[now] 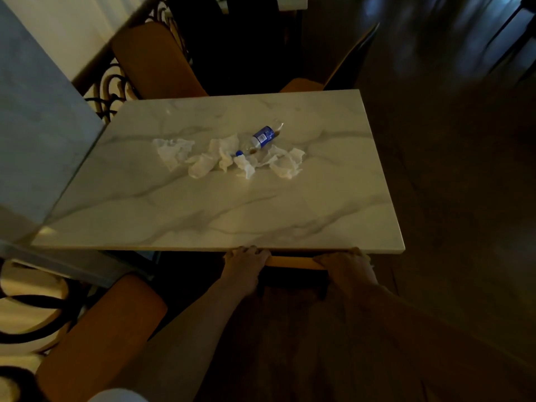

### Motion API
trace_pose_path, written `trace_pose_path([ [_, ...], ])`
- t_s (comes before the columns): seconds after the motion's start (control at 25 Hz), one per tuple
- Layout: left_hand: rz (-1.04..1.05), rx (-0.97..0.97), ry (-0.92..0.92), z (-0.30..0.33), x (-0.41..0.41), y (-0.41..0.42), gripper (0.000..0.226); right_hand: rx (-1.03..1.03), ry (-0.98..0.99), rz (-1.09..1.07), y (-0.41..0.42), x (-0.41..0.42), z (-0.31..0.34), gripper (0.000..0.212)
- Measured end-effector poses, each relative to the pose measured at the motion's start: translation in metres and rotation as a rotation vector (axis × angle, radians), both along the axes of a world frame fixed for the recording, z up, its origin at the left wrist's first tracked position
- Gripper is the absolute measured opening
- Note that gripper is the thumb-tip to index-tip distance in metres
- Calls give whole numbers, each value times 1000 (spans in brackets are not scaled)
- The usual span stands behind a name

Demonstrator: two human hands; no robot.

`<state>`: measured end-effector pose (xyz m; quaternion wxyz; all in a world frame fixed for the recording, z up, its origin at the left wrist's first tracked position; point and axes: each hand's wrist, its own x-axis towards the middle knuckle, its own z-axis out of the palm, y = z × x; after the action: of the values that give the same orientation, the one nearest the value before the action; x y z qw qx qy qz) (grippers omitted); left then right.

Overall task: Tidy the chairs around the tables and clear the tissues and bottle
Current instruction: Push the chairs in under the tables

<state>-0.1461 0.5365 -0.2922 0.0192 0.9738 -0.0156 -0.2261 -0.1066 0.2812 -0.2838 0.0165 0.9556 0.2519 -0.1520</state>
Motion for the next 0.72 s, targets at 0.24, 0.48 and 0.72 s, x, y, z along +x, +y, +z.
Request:
trace_pose_path([
  [0.24,36,53,12,8,-6,-6,57,-35,93,-90,5,-5,-4,41],
  [0.48,133,-22,24,46,-57,2,73,-47,146,-111,40,-42,18,76],
  [0.72,368,38,-123,64,-195,89,77,237,193,226,132,-119,33,77],
])
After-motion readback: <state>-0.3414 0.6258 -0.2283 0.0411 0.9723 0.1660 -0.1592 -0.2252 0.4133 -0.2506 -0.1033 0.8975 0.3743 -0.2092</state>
